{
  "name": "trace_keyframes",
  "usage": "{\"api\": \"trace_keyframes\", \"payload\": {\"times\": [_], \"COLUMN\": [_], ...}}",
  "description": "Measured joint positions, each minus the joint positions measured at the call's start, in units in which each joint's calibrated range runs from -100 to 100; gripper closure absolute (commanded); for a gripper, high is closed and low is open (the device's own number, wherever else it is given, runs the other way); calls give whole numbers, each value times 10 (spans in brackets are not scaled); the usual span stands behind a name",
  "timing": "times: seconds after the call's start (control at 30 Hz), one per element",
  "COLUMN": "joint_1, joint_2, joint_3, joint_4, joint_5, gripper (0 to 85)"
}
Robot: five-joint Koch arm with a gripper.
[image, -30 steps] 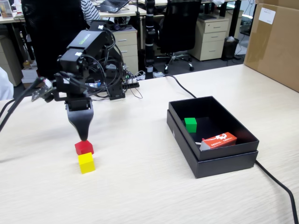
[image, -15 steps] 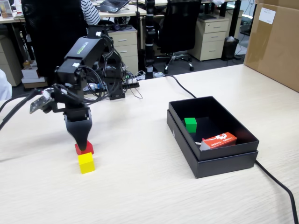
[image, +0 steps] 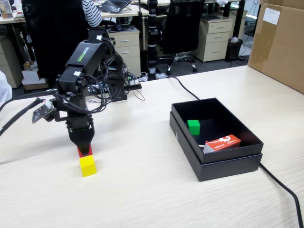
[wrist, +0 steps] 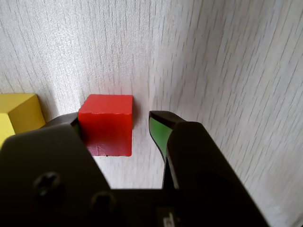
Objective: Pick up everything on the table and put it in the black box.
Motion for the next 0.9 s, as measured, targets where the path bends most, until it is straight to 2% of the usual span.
{"api": "trace_keyframes", "payload": {"times": [0.07, 0.17, 0.37, 0.5, 0.7, 0.9], "joint_1": [0, 0, 4, 24, 91, 193], "joint_2": [5, 8, -4, -107, -303, -417], "joint_3": [1, 0, -1, -22, -37, -37], "joint_4": [0, 0, 0, 0, 0, -12], "joint_5": [-1, 6, 13, 21, 50, 101], "gripper": [731, 833, 834, 834, 843, 843]}}
